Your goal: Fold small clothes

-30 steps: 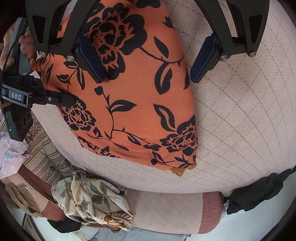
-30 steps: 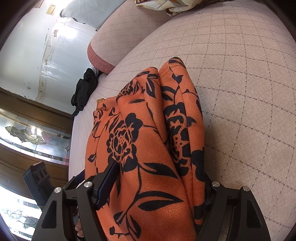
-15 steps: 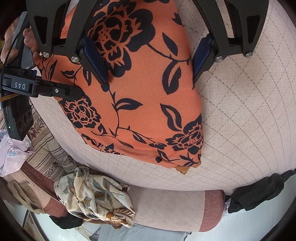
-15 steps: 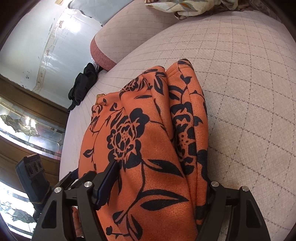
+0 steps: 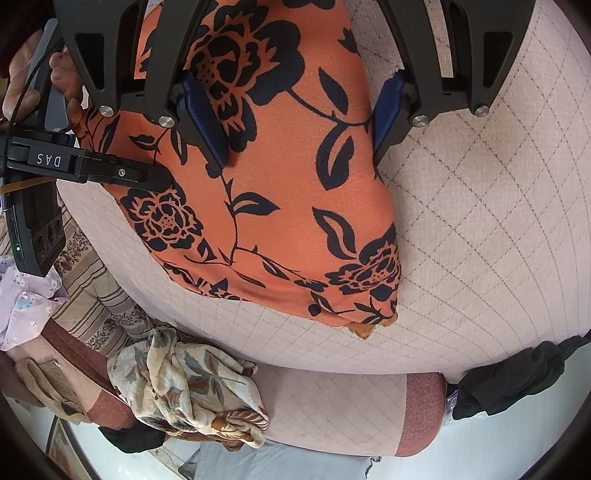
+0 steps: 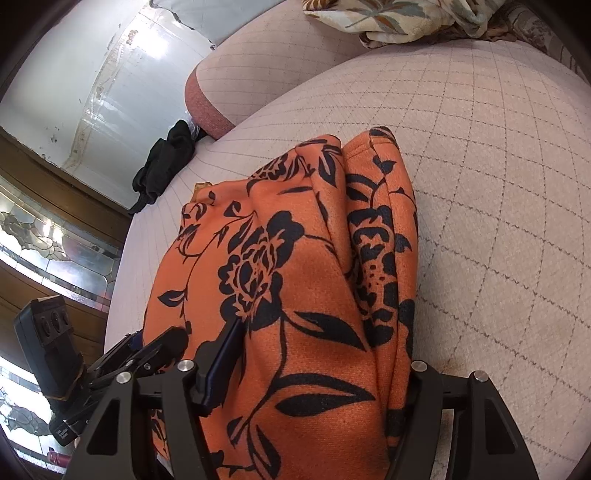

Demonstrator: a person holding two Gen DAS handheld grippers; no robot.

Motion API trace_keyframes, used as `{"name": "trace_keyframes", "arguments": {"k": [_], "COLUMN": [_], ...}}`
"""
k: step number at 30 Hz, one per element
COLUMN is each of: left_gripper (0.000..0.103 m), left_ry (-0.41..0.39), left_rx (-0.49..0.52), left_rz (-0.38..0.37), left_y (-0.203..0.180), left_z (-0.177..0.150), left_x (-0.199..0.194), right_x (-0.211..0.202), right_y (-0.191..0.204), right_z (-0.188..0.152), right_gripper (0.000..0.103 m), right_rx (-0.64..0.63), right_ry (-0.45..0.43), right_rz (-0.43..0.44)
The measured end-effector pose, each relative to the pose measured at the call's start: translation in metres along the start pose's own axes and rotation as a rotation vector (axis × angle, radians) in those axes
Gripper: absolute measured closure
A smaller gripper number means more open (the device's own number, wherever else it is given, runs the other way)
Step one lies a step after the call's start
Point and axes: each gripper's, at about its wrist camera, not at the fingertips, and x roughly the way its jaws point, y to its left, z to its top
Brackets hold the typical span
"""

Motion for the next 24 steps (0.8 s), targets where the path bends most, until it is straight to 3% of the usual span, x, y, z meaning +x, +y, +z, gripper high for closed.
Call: {"name": "trace_keyframes", "arguments": {"k": [24], "left_gripper": [0.021], "left_ry": [0.016], "left_rx": [-0.009], "left_rz": [-0.005], "left_y": [0.0016], "left_z": [0.0012], "left_x": [0.0072], "right_x": [0.0015], "right_y": [-0.0079], "right_z": [0.0016], "right_gripper": [0.034], "right_rx": [0.025], "right_ry": [0.015], "right_rz": [0.012]}}
